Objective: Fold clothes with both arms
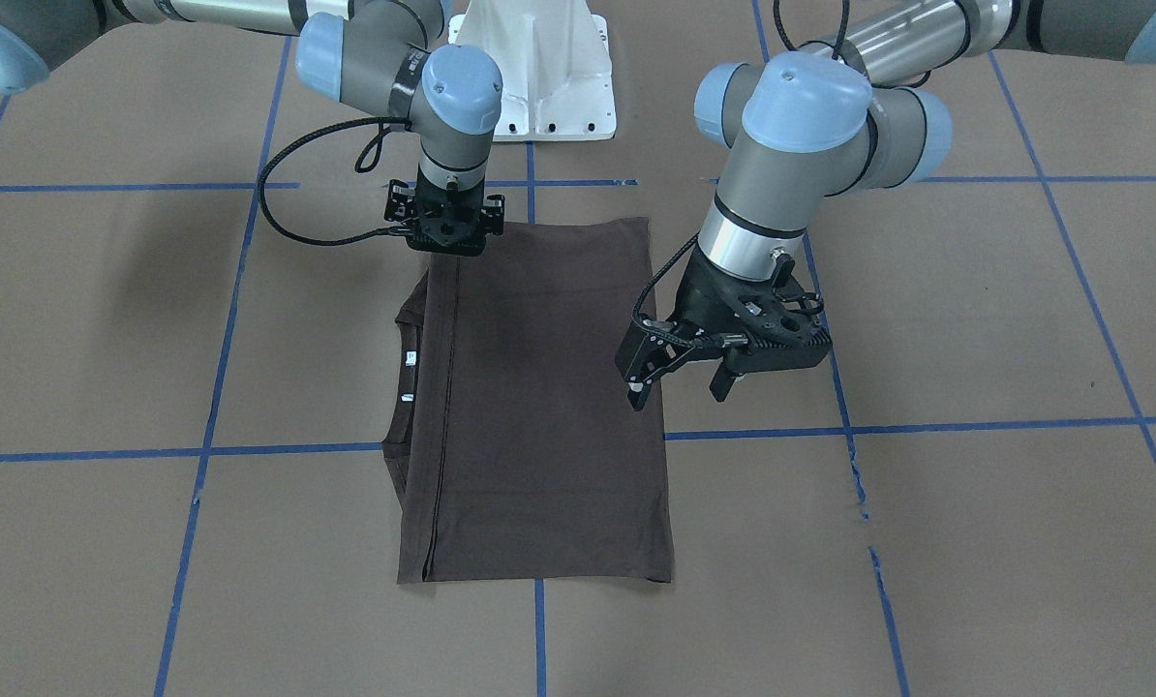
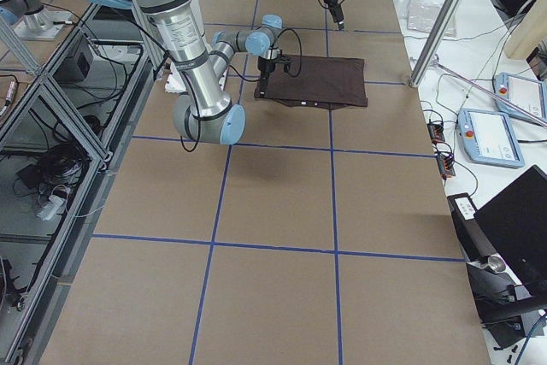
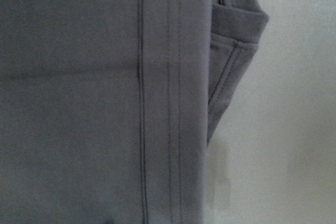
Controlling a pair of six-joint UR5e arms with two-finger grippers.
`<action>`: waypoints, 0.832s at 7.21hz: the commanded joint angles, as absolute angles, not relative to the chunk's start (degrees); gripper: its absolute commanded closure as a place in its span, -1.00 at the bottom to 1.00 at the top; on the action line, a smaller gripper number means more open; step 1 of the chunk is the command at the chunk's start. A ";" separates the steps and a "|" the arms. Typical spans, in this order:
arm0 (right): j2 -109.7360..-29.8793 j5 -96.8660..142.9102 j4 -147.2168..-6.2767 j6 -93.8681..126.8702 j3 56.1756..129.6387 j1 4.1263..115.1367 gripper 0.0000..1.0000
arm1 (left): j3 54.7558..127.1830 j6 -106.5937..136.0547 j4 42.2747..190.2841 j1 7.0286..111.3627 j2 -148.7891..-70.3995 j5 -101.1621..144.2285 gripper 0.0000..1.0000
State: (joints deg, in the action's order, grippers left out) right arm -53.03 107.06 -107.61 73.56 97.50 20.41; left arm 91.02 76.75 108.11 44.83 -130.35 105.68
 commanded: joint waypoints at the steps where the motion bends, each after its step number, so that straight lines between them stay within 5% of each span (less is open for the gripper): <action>1: -54.05 107.14 -108.28 73.56 97.38 19.78 -1.00 | 91.05 76.82 108.19 44.47 -130.43 105.64 -1.00; 6: -54.58 107.14 -110.04 73.39 98.26 20.13 -1.00 | 90.70 76.90 108.37 44.03 -130.34 105.47 -1.00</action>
State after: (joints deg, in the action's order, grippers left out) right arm -54.53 107.12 -109.31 73.43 97.87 20.07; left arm 90.83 76.90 108.24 44.06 -130.34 105.54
